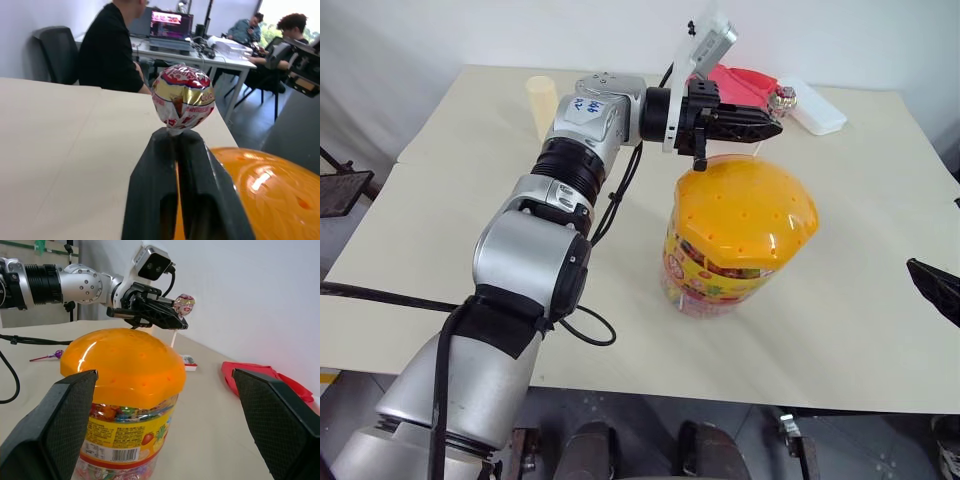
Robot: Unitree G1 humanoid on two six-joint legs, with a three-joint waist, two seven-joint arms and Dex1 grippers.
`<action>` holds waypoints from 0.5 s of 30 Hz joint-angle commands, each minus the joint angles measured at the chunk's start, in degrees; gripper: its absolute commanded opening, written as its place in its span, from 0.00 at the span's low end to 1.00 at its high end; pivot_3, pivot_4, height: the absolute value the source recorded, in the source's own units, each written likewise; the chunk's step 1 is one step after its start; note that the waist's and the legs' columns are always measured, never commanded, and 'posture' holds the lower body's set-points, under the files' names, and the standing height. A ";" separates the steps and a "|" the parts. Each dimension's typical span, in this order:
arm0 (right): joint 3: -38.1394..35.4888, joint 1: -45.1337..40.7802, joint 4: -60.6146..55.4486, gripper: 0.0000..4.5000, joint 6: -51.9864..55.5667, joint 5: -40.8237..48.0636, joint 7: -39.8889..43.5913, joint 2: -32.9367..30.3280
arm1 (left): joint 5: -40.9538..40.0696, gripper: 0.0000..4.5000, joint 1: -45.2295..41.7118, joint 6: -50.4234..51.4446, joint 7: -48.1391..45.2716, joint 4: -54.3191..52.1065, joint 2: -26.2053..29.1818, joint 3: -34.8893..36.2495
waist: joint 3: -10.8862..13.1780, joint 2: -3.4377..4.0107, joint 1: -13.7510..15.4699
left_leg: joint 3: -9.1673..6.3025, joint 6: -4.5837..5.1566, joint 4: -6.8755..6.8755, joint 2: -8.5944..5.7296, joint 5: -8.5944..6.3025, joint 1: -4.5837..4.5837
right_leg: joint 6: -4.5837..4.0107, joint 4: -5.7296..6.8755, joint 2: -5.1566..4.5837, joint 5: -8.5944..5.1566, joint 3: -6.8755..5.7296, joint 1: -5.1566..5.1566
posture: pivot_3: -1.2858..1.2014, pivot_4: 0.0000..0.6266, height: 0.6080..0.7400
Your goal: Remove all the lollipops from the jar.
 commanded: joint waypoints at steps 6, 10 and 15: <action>2.03 -3.39 3.18 1.00 -1.58 -1.37 0.33 -3.58 | -3.29 0.01 -7.58 0.10 7.88 -1.44 2.16 7.71 | 0.00 0.00 -0.03 | -0.01 0.00 0.00 0.00 0.00 0.00 | 0.00 0.00 0.00 0.00 0.00 0.00 | 0.52 0.24 1.00; 4.74 -6.70 5.68 1.00 -1.66 -2.19 1.11 -5.21 | -1.62 0.01 -8.81 0.96 15.04 -1.76 6.70 8.53 | -0.01 0.02 -0.39 | 0.00 0.00 -0.01 0.01 0.00 0.03 | 0.00 0.01 0.00 0.00 0.02 0.00 | 0.52 0.24 1.00; 8.69 -11.12 9.45 1.00 -1.64 -3.33 3.26 -7.10 | 1.55 0.01 -6.13 5.98 19.36 -3.34 14.04 6.36 | -0.01 0.02 -1.09 | 0.00 0.00 -0.05 0.01 0.00 0.05 | 0.00 0.03 0.00 0.00 0.01 -0.01 | 0.52 0.24 1.00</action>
